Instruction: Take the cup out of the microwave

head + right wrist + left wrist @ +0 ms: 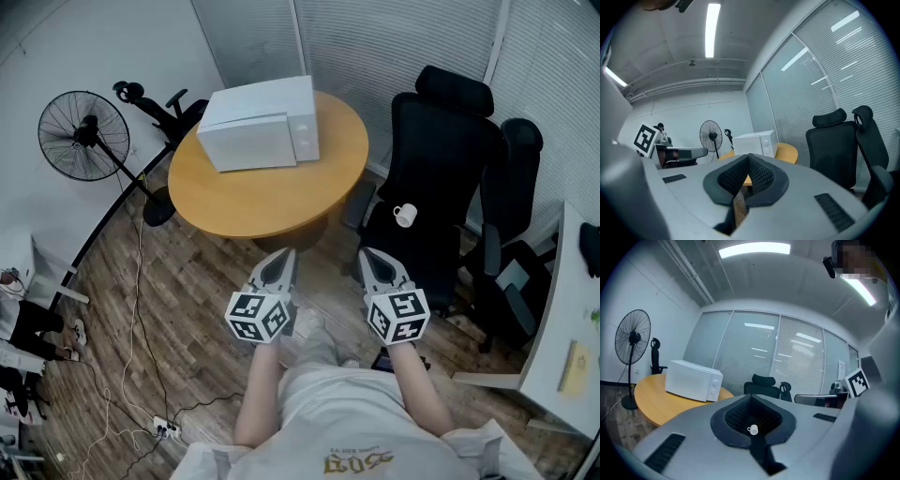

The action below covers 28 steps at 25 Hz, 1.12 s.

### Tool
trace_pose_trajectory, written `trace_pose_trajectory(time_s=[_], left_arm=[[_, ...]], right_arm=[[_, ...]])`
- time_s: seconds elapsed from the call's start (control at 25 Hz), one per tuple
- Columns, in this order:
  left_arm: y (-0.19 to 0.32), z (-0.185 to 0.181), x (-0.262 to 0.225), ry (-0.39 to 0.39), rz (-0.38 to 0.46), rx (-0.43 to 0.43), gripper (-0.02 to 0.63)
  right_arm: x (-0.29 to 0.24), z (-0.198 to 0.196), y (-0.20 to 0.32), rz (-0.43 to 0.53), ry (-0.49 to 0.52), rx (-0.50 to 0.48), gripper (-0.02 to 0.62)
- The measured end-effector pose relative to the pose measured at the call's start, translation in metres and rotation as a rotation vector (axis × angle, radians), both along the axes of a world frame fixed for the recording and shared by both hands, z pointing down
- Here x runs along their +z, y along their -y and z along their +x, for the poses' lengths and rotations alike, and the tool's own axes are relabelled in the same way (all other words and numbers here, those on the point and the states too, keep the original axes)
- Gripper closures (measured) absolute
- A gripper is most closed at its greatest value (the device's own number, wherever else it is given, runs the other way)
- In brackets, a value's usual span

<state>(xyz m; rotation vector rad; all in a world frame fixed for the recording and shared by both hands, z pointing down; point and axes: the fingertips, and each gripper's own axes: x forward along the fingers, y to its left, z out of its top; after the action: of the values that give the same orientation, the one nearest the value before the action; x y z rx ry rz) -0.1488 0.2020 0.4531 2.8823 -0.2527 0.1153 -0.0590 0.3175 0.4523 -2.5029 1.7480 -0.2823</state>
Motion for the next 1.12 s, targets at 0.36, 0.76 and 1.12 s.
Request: trace_pose_trajectory(time_s=[0.36, 0.76, 1.12], left_arm=[[-0.012, 0.012, -0.004, -0.007, 0.032, 0.049, 0.592], [0.034, 0.001, 0.002, -0.078, -0.058, -0.119, 0.503], [0.109, 0.046, 0.027, -0.043, -0.119, -0.155, 0.359]], right_arm=[[0.004, 0.003, -0.005, -0.006, 0.008, 0.001, 0.584], [0.008, 0.016, 0.024, 0.014, 0.0, -0.075, 0.531], [0.029, 0.067, 0.092, -0.02, 0.045, -0.066, 0.426]])
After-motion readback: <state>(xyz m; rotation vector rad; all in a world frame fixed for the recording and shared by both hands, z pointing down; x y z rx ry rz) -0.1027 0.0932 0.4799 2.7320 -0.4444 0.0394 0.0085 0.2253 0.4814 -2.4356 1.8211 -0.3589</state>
